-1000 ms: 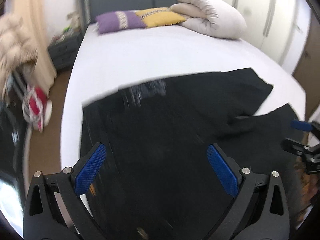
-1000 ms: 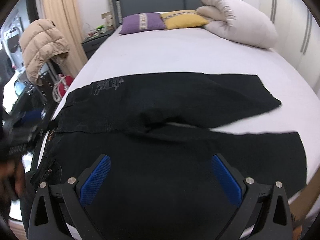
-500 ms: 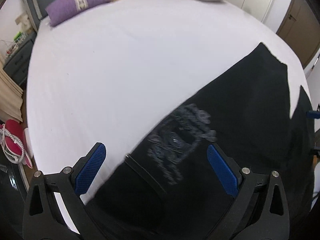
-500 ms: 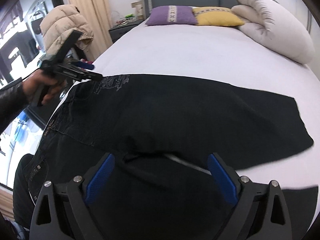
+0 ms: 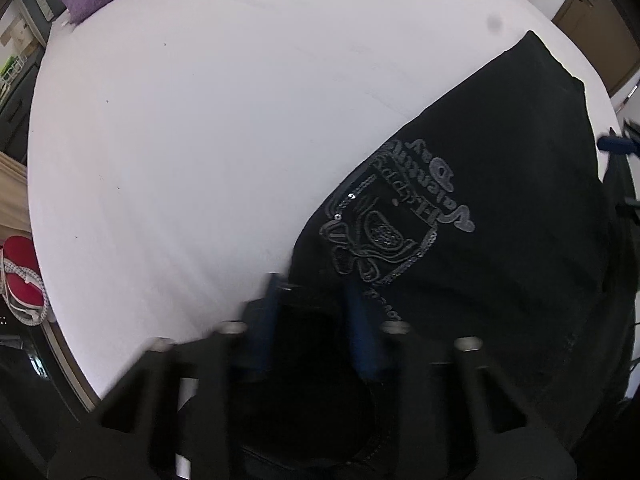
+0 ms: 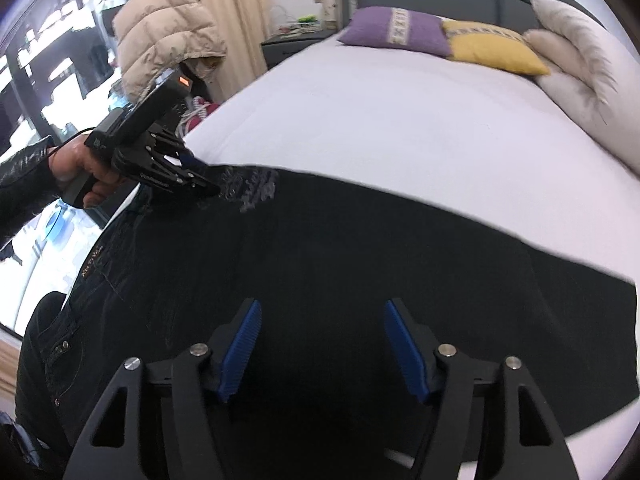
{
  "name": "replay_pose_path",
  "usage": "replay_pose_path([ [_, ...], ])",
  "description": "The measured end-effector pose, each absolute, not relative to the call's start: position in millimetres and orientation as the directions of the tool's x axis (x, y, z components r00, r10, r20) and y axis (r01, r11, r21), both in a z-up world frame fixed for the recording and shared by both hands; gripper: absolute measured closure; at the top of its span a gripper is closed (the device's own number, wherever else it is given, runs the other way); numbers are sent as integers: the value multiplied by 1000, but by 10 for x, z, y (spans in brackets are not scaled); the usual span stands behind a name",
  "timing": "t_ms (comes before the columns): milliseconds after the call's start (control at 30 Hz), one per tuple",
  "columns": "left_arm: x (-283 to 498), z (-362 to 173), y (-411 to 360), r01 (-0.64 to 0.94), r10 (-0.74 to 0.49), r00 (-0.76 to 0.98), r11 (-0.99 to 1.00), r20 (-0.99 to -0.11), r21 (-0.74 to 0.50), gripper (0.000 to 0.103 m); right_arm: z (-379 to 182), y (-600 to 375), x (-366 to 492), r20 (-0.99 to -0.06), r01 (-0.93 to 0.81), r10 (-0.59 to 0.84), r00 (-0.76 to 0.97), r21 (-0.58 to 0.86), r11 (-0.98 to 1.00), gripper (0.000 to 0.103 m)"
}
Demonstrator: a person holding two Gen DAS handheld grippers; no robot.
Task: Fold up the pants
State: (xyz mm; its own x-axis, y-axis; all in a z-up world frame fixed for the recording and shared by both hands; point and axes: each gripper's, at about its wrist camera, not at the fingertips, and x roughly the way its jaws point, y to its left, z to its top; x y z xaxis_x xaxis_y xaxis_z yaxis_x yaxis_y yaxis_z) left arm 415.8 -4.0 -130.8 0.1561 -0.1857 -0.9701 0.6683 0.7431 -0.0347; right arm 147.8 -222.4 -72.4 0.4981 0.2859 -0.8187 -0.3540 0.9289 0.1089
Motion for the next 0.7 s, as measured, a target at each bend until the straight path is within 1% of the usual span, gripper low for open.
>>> replay_pose_path([
  [67,4164,-1256,-23,668,-188,177,744,-966,-22,92,-677,-2172,1642,-818,-378,276,505,78,923,37],
  [100,4076,-1200,-1,664,-193,188,747,-963,-20,94,-662,-2164,1714,-820,-388,272,504,67,919,37],
  [200,3965,-1004,69,656,-217,289,754,-932,28,95,-610,-2111,1937,-824,-430,257,505,18,903,37],
  [300,3813,-839,135,644,-237,371,762,-898,65,95,-623,-2088,2191,-838,-470,259,481,3,883,37],
  [400,3654,-717,210,633,-254,431,769,-866,90,95,-695,-2047,2442,-864,-502,238,443,-19,865,41],
  [433,3632,-656,251,631,-255,449,769,-856,102,95,-724,-2017,2493,-872,-520,228,433,-35,853,45],
  [467,3605,-664,209,630,-256,465,768,-848,114,95,-762,-1962,2555,-882,-545,217,419,-53,837,47],
  [633,3383,-733,34,628,-262,498,766,-827,135,96,-907,-1751,2785,-913,-607,192,361,-73,792,48],
  [700,3334,-779,67,626,-268,501,769,-823,131,96,-939,-1673,2839,-917,-622,196,347,-69,780,50],
])
